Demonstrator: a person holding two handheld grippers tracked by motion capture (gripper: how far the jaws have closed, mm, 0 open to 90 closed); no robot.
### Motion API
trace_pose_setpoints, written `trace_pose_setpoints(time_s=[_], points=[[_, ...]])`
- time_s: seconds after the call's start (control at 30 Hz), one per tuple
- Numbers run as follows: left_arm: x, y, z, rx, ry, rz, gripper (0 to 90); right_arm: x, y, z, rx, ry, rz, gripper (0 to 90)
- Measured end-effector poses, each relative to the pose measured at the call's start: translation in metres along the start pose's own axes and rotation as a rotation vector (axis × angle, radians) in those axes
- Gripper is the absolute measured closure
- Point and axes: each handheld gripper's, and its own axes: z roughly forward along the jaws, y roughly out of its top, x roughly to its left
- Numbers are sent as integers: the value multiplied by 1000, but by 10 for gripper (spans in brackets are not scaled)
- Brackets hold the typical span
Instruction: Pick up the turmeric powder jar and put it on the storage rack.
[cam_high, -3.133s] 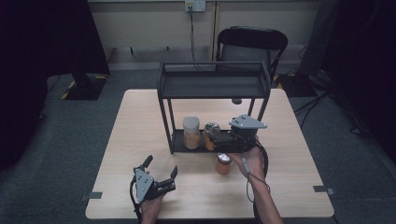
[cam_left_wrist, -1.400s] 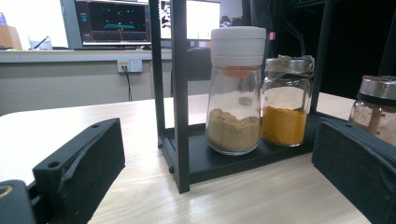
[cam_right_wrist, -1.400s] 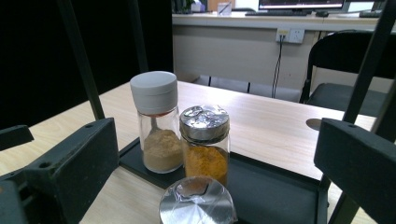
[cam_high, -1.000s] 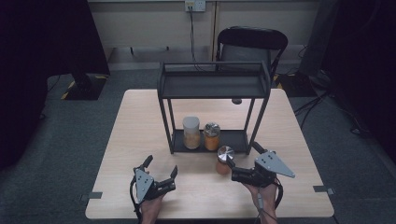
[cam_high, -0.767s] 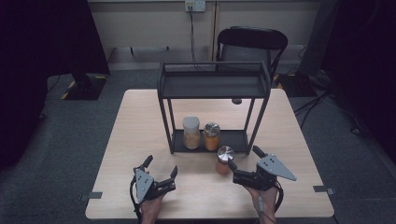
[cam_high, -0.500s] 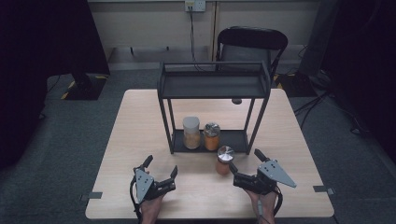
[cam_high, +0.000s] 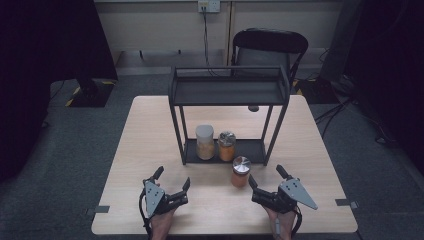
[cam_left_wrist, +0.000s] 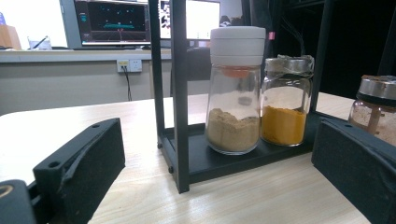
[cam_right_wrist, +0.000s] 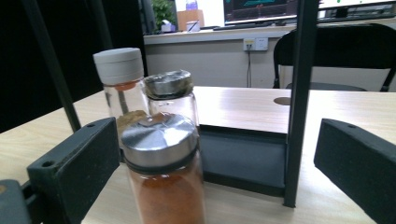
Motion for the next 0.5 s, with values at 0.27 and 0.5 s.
trace_pose_setpoints(time_s=[0.27, 0.5], points=[[0, 0, 0, -2, -2, -2, 21, 11, -21, 2, 0, -96, -65, 0], [0, 0, 0, -2, -1, -1, 21, 12, -38, 4, -11, -125, -64, 0]])
